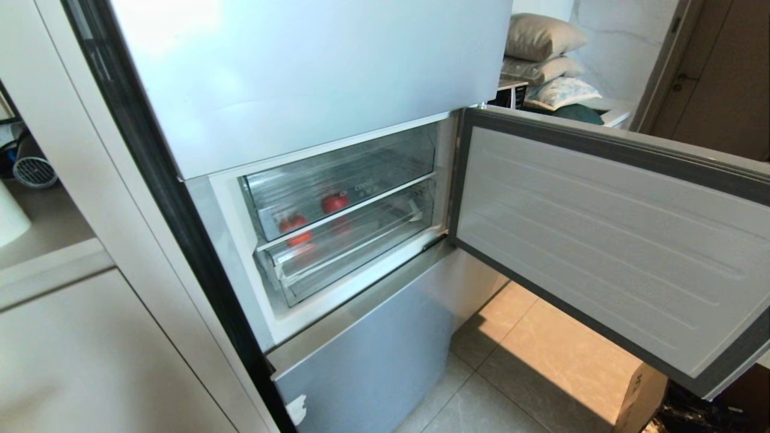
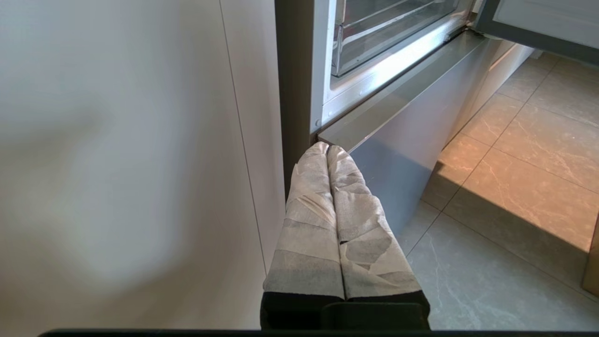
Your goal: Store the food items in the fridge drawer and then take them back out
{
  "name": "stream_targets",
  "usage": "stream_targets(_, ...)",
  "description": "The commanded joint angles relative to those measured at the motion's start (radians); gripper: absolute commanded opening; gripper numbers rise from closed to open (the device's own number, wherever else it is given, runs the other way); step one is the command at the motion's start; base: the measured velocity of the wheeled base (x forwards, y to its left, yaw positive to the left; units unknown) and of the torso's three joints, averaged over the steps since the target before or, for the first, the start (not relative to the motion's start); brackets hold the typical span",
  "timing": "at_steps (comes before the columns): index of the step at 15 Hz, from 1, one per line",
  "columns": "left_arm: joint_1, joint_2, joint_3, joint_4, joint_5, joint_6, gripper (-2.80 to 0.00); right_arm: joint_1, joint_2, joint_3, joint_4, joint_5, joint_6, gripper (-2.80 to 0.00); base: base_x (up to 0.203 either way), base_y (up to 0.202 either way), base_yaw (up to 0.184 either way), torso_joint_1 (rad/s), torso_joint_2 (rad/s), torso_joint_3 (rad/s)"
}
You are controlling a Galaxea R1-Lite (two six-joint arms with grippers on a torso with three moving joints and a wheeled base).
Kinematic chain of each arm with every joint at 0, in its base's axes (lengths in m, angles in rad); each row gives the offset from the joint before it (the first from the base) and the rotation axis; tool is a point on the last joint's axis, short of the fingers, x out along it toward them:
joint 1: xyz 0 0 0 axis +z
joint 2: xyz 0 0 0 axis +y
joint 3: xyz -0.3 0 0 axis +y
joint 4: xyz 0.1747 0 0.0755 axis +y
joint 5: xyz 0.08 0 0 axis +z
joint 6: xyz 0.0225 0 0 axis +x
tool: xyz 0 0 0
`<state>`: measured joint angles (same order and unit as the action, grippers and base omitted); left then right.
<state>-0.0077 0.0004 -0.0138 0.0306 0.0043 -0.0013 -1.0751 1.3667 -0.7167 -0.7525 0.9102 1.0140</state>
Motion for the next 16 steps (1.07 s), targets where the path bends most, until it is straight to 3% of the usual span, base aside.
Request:
stream_targets(1,0.0,0.0,0.0,0.0,0.0,0.0,-2.8,-0.043,-0.05,0.011,-0.051,-0.077,0.005,-2.8,0.0,0.0,0.0,0.0,0.0,0.0)
stream_targets(3,0.0,0.0,0.0,0.0,0.0,0.0,-2.8,-0.068,-0.049,0.026,-0.115,-0.148,0.003,-2.8,0.0,0.0,0.0,0.0,0.0,0.0)
stream_targets(7,0.0,0.0,0.0,0.0,0.0,0.0,-2.8,-0.066,0.0,-0.004,-0.166,-0.167,0.01,-2.8,0.0,0.0,0.0,0.0,0.0,0.0)
stream_targets(11,0.0,0.0,0.0,0.0,0.0,0.0,-2.8,-0.05,0.172,-0.034,-0.164,-0.403,-0.053,-2.8,0.0,0.0,0.0,0.0,0.0,0.0)
stream_targets(12,0.0,0.0,0.0,0.0,0.0,0.0,-2.8,-0.044,0.214,-0.027,-0.163,-0.424,-0.074,-2.8,0.0,0.0,0.0,0.0,0.0,0.0)
stream_targets(16,0.0,0.0,0.0,0.0,0.0,0.0,-2.8,0.157,0.294,0.028,-0.16,-0.443,-0.132,-2.8,0.0,0.0,0.0,0.0,0.0,0.0)
